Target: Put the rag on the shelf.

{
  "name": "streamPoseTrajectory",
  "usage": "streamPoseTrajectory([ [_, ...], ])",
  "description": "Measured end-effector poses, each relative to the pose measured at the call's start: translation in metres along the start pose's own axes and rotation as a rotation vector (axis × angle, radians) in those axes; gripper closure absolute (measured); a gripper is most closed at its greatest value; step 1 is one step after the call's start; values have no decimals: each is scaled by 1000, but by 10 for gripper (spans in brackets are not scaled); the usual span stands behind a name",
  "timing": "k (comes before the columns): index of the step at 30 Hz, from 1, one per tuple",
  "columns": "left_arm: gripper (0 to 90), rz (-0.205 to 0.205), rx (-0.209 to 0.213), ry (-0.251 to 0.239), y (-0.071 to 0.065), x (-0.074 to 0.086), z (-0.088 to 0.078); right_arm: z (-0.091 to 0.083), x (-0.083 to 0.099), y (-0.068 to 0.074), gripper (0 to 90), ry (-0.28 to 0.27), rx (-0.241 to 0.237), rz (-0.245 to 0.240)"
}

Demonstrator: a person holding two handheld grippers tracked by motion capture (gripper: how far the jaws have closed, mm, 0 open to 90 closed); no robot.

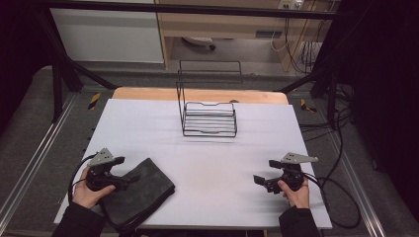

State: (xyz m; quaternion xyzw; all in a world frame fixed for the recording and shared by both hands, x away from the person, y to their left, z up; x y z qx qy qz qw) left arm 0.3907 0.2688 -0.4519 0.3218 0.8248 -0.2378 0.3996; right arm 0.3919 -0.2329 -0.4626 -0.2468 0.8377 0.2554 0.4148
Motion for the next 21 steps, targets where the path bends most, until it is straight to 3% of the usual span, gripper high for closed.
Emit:
streamPoseTrajectory([
  [10,64,-3,-6,6,-3,-5,-1,-2,0,-1,8,-1,3,-4],
  [21,63,9,10,15,-17,-13,2,-3,0,-1,9,-1,9,1],
])
Point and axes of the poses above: each handheld gripper's, and its own axes: z roughly forward along the jaws, x roughly out of its underside, y roughly to its left, the point moved 5 cm from there along z, roughly forward along the jaws, and after that the axes turned 4 degrees about x, right-handed, at the moved point
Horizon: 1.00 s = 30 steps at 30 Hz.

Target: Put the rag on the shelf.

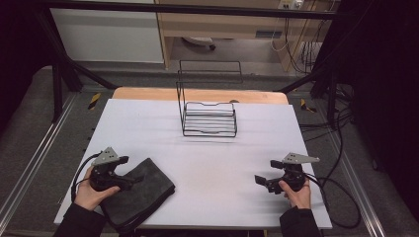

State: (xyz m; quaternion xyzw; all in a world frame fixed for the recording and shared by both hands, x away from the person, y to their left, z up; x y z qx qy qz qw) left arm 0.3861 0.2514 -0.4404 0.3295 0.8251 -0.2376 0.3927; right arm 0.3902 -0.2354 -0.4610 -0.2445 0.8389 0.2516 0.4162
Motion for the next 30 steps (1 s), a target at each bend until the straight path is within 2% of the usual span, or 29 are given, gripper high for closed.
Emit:
streamPoseTrajectory([
  [4,72,12,-1,22,-9,-5,2,0,0,0,11,-1,1,1],
  [11,103,55,9,59,-34,-19,9,1,0,1,11,5,4,-6],
  [13,131,73,24,79,-44,-24,13,1,1,1,11,8,4,-7],
  [14,140,73,24,79,-44,-24,13,1,1,1,11,8,4,-7],
  [18,186,94,28,105,-58,-28,20,2,1,1,12,14,4,-7],
  [23,269,118,52,162,-75,-23,38,2,1,1,12,17,3,-9],
  [26,351,119,69,200,-81,-18,47,3,2,1,12,19,3,-11],
  [27,351,119,77,214,-84,-17,50,3,2,1,12,19,3,-11],
  [30,433,138,96,260,-89,-10,57,3,2,1,12,21,5,-11],
])
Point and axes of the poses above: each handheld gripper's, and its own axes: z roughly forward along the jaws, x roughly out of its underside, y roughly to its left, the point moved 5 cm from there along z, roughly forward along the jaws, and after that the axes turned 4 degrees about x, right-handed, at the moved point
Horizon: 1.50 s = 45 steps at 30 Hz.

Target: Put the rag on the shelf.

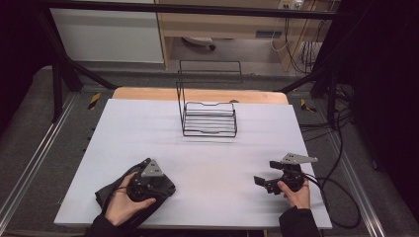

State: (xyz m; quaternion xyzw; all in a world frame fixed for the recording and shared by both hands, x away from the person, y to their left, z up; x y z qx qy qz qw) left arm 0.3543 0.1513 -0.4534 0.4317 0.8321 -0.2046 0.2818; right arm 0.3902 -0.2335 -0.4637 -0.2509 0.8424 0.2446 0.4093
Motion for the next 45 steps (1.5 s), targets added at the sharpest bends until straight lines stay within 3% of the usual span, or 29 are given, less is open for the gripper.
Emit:
streamPoseTrajectory([
  [4,507,1,-4,37,-1,4,8,1,0,0,13,3,-1,-2],
  [6,543,-2,-26,50,-1,7,12,1,0,0,13,4,-2,-7],
  [13,628,-29,-46,45,0,9,16,1,1,0,14,4,-1,-5],
  [17,710,-75,-28,34,5,10,15,2,1,0,14,6,-2,-7],
  [22,795,-86,-24,25,6,10,14,2,1,0,15,5,-2,-7],
  [28,825,-79,-32,15,5,8,11,2,1,0,17,6,-3,-8],
  [37,842,-113,-11,-92,12,-4,-1,2,0,0,19,4,-7,-2],
  [45,845,-91,-19,-92,15,-15,0,2,-1,1,21,1,-12,-1],
])
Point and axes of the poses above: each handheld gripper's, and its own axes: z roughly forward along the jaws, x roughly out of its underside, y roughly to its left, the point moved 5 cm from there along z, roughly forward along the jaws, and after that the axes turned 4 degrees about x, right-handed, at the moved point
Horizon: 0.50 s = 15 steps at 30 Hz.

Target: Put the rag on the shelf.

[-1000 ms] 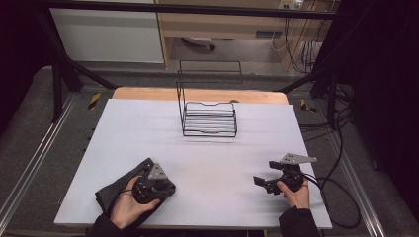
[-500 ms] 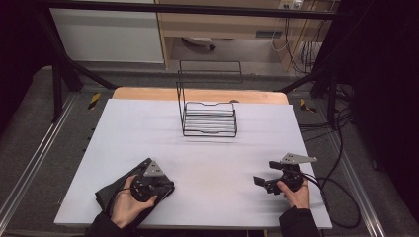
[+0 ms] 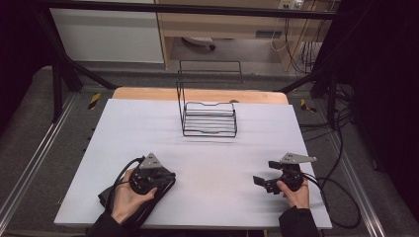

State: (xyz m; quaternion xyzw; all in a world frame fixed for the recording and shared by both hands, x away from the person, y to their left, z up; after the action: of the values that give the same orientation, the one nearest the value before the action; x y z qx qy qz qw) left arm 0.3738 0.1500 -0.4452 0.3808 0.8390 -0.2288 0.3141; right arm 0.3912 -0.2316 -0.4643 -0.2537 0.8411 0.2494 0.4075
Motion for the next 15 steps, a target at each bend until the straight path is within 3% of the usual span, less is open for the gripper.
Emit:
streamPoseTrajectory([
  [4,846,17,-1,10,0,-6,5,0,0,1,23,0,-2,3],
  [6,845,22,-6,37,1,-4,10,1,0,1,26,0,-4,2],
  [9,829,-4,-7,48,4,2,18,2,-4,7,29,-15,-10,-9],
  [11,730,-29,10,45,6,4,18,5,-11,17,48,-43,-20,-7],
  [13,586,-28,-15,34,8,2,11,9,-16,26,59,-48,-30,-20],
  [15,503,-27,-16,31,8,2,6,15,-20,37,73,-44,-36,-40],
])
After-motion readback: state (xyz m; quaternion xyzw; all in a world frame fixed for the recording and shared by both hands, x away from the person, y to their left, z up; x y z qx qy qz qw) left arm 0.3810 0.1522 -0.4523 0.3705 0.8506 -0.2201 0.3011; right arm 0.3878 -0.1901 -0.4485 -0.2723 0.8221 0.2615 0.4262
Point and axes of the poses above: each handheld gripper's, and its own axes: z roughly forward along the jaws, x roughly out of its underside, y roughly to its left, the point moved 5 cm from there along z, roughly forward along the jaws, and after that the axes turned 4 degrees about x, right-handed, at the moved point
